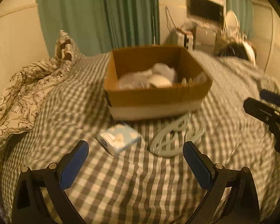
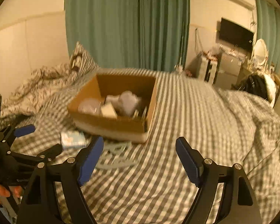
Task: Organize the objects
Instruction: 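Grasp the blue tissue pack with the left tool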
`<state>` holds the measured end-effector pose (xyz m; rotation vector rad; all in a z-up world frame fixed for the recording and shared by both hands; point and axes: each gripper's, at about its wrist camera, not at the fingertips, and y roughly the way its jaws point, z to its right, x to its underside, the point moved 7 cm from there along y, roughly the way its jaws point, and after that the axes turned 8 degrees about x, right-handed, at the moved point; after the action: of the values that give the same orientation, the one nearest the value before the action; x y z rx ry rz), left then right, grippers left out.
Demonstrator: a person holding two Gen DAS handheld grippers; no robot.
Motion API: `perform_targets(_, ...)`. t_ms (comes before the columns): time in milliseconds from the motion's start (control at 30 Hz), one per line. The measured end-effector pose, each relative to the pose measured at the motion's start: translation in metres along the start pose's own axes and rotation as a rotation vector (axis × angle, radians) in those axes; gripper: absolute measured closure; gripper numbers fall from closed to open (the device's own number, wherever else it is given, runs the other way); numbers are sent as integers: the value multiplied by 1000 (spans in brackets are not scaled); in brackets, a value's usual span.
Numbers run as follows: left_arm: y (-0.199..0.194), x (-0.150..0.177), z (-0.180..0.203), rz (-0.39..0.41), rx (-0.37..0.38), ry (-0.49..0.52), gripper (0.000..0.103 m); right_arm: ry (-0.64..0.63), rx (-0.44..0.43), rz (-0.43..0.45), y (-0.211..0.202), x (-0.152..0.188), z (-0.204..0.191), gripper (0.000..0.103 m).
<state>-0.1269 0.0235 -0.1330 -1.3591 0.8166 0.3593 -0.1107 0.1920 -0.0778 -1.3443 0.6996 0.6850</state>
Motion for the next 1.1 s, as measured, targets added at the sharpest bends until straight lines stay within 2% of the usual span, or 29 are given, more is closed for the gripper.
perform_targets(133, 18, 10, 6, -42, -30, 54, 0, 13, -16, -59, 22, 20, -1, 24)
perform_targets(300, 30, 0, -2, -72, -64, 127, 0, 36, -31, -107, 41, 35, 2, 24)
perform_targets(433, 43, -17, -12, -115, -67, 293, 0, 38, -43, -132, 51, 41, -1, 24)
perform_targets(467, 47, -19, -15, -131, -50, 291, 0, 36, -44, -136, 54, 43, -3, 23)
perform_targets(500, 54, -22, -22, -161, 17, 268, 0, 33, -45, -141, 57, 44, -4, 23)
perform_targets(533, 57, -24, -26, -158, 35, 264, 0, 29, -47, -151, 61, 47, -7, 23)
perform_targets(567, 62, -27, -33, -166, 42, 258, 0, 26, -47, -158, 64, 49, -8, 23)
perform_targets(633, 76, -26, -47, -212, 7, 229, 0, 17, -45, -175, 72, 54, -12, 23)
perform_targets(800, 100, -6, -36, -302, 131, 247, 0, 1, -35, -209, 88, 60, -18, 23)
perform_targets(900, 116, 1, -35, -364, 140, 241, 0, 0, -25, -220, 95, 62, -19, 23)
perform_targets(967, 126, 7, -36, -399, 137, 233, 6, -4, -20, -227, 97, 63, -21, 23)
perform_targets(1000, 129, 9, -38, -411, 118, 230, 22, -8, -16, -229, 97, 63, -23, 24)
perform_targets(1033, 130, 10, -39, -417, 111, 224, 44, -12, -14, -229, 97, 64, -24, 24)
perform_targets(1100, 127, 10, -39, -404, 126, 207, 44, -21, -11, -227, 96, 64, -26, 24)
